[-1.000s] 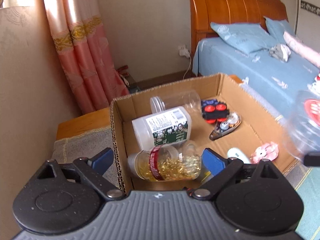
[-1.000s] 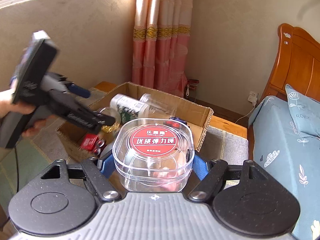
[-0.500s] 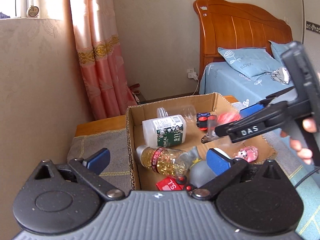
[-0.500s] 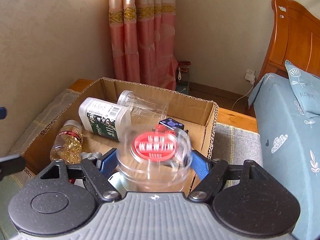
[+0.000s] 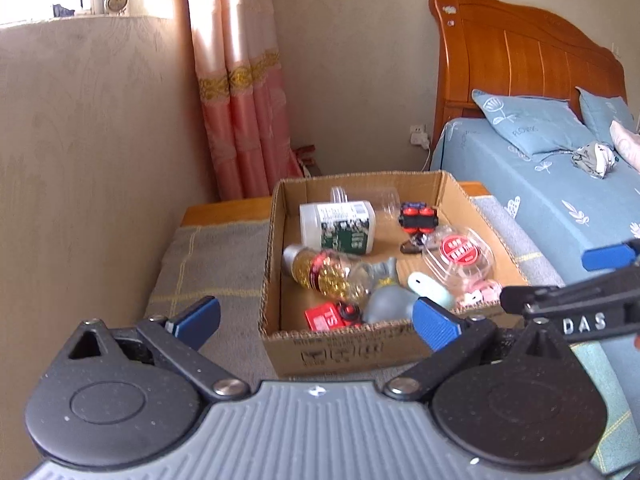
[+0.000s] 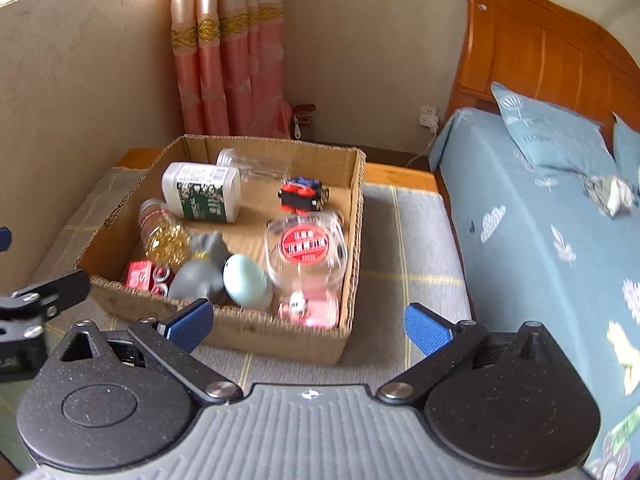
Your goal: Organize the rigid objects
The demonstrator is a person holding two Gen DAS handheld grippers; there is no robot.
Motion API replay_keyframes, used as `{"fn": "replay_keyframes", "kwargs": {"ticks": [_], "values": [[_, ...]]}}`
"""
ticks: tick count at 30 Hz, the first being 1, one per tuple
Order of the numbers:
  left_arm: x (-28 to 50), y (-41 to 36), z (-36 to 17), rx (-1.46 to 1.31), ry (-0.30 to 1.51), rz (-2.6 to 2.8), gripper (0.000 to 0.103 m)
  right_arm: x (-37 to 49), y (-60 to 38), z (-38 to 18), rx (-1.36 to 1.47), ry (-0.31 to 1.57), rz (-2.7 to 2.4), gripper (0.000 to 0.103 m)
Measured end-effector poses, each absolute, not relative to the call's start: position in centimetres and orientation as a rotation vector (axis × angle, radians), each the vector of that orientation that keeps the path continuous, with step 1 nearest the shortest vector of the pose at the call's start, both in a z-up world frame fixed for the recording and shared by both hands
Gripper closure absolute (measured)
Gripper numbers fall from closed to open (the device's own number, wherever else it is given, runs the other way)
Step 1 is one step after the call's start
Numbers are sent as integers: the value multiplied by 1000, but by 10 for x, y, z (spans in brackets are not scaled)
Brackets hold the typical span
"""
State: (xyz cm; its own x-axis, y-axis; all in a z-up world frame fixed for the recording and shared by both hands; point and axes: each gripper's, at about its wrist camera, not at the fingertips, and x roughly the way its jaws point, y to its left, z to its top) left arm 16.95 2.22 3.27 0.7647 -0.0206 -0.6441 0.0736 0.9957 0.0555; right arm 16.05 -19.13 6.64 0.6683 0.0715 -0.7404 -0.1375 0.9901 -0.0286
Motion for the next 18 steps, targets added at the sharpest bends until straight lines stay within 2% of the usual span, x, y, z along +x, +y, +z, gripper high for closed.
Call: {"fn": "replay_keyframes", "kwargs": {"ticks": [18], "values": [[149, 20, 35, 60, 715, -31, 1, 132, -192, 64, -30, 819, 73, 0]]}}
